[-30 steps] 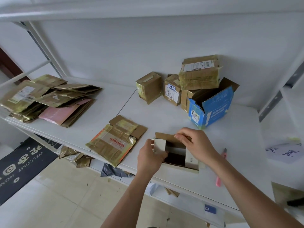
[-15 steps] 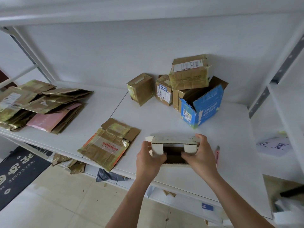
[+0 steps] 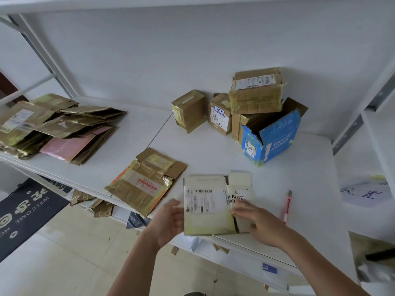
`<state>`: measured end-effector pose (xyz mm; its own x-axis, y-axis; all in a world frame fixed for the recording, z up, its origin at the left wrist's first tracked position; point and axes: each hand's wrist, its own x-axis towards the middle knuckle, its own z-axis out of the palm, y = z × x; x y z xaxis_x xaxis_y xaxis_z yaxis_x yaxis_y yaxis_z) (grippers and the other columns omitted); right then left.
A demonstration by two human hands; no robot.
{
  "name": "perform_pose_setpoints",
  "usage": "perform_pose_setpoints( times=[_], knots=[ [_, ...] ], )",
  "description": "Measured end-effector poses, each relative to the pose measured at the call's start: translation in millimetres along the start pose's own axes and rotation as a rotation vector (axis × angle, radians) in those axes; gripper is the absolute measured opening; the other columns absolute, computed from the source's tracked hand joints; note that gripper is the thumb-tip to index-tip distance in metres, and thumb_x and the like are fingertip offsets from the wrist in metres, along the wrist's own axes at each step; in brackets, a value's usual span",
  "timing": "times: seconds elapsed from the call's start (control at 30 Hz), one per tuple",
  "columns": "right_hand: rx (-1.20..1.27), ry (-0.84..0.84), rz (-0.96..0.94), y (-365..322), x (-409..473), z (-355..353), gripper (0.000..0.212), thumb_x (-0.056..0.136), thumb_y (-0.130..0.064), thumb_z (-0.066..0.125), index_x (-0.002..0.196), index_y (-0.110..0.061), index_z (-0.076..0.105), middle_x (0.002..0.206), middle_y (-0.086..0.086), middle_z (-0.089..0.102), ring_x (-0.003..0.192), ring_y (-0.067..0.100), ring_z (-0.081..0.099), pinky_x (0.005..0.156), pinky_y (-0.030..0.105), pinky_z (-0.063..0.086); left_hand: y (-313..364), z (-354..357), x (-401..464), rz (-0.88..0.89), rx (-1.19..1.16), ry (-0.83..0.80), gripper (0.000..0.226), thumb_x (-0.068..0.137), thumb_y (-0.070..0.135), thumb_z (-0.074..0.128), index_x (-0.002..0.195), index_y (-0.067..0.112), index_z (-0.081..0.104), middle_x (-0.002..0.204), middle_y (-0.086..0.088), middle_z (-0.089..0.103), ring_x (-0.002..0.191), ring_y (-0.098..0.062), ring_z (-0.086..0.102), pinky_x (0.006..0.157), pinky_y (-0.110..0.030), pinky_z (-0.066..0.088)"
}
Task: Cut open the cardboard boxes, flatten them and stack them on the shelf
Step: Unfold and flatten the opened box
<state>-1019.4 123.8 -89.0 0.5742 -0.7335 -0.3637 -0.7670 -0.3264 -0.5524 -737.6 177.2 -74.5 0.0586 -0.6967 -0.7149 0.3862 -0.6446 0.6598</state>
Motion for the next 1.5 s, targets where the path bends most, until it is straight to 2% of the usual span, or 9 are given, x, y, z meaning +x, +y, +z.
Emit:
perform_pose_setpoints(
  times=[0.17, 0.37, 0.5, 0.63, 0.8, 0.97, 1.13, 1.3, 1.5],
  knots=[
    [-0.118, 0.025, 0.057, -12, 11, 9, 0.058, 0.092, -0.009, 0.045, 0.143, -0.035, 0.048, 0.162, -0.017, 0.016, 0.15, 0.007, 0.015, 0.116, 0.029, 0.025, -20, 16, 8, 0.074, 0.234, 0.228, 0.019, 0.1, 0.016, 0.055, 0.119, 0.021, 0.057, 0.106, -0.01, 0.071, 0.087, -0.026, 0.07, 0.063, -0.035, 0.059],
    [0.01, 0.318, -0.027, -18, 5, 17, 0.029, 0.099, -0.015, 0.05, 0.126, -0.024, 0.059, 0.158, -0.014, 0.027, 0.148, 0.006, 0.021, 0.114, 0.025, 0.032, -3, 26, 0, 0.27, 0.278, 0.268, 0.019, 0.098, 0.002, 0.052, 0.104, 0.02, 0.054, 0.092, -0.011, 0.075, 0.082, -0.032, 0.071, 0.072, -0.056, 0.059],
    [0.046, 0.481, -0.14, -47, 36, 8, 0.04, 0.101, -0.019, 0.048, 0.142, -0.017, 0.043, 0.163, -0.005, 0.019, 0.151, 0.018, 0.014, 0.116, 0.042, 0.032, 15, 16, -7, 0.42, 0.129, 0.319, 0.026, 0.097, 0.0, 0.054, 0.1, 0.026, 0.052, 0.09, -0.006, 0.076, 0.081, -0.028, 0.072, 0.07, -0.057, 0.06],
    [-0.062, 0.449, -0.243, -98, 98, -5, 0.047, 0.104, -0.025, 0.038, 0.151, -0.026, 0.031, 0.165, -0.009, 0.008, 0.152, 0.017, 0.002, 0.119, 0.046, 0.016, 27, -22, -5, 0.482, -0.097, 0.496, 0.028, 0.097, 0.001, 0.056, 0.096, 0.028, 0.048, 0.092, -0.005, 0.073, 0.08, -0.026, 0.071, 0.062, -0.05, 0.061],
    [-0.198, 0.287, -0.301, -151, 176, 3, 0.048, 0.103, -0.026, 0.038, 0.15, -0.023, 0.032, 0.165, -0.006, 0.01, 0.151, 0.02, 0.011, 0.115, 0.048, 0.025, 41, -76, 12, 0.401, -0.226, 0.684, 0.024, 0.094, 0.006, 0.062, 0.104, 0.019, 0.045, 0.099, -0.011, 0.068, 0.068, -0.027, 0.065, 0.048, -0.032, 0.054],
    [-0.266, 0.014, -0.14, -148, 208, 39, 0.053, 0.105, -0.039, 0.031, 0.156, -0.033, 0.017, 0.164, -0.015, -0.006, 0.152, 0.02, -0.002, 0.12, 0.051, 0.015, 34, -93, 23, 0.289, 0.067, 0.795, 0.023, 0.09, 0.011, 0.066, 0.104, 0.012, 0.047, 0.105, -0.018, 0.065, 0.072, -0.029, 0.064, 0.06, -0.041, 0.057],
    [-0.341, 0.087, -0.162, -143, 217, 44, 0.052, 0.102, -0.045, 0.035, 0.152, -0.039, 0.028, 0.164, -0.016, 0.006, 0.151, 0.021, 0.008, 0.118, 0.052, 0.018, 40, -89, 32, 0.429, 1.052, 1.01, 0.046, 0.087, 0.016, 0.066, 0.128, 0.016, 0.045, 0.122, -0.005, 0.046, 0.109, -0.025, 0.051, 0.08, -0.032, 0.041],
    [-0.236, 0.159, -0.24, -131, 228, 40, 0.047, 0.101, -0.021, 0.04, 0.142, -0.042, 0.047, 0.158, -0.014, 0.03, 0.136, 0.026, 0.031, 0.115, 0.038, 0.026, 58, -80, 74, 0.619, 1.13, 0.55, 0.047, 0.107, 0.027, 0.03, 0.154, 0.024, 0.029, 0.165, 0.003, 0.013, 0.152, -0.018, 0.007, 0.123, -0.04, 0.005],
    [-0.252, 0.296, -0.387, -111, 228, 44, 0.05, 0.098, -0.016, 0.042, 0.139, -0.044, 0.05, 0.153, -0.021, 0.036, 0.123, 0.017, 0.04, 0.106, 0.034, 0.034, 29, -91, 110, 0.675, 1.319, 0.651, 0.06, 0.099, 0.058, -0.005, 0.155, 0.036, -0.006, 0.161, 0.014, -0.016, 0.147, -0.01, -0.022, 0.12, -0.036, -0.016]
  ],
)
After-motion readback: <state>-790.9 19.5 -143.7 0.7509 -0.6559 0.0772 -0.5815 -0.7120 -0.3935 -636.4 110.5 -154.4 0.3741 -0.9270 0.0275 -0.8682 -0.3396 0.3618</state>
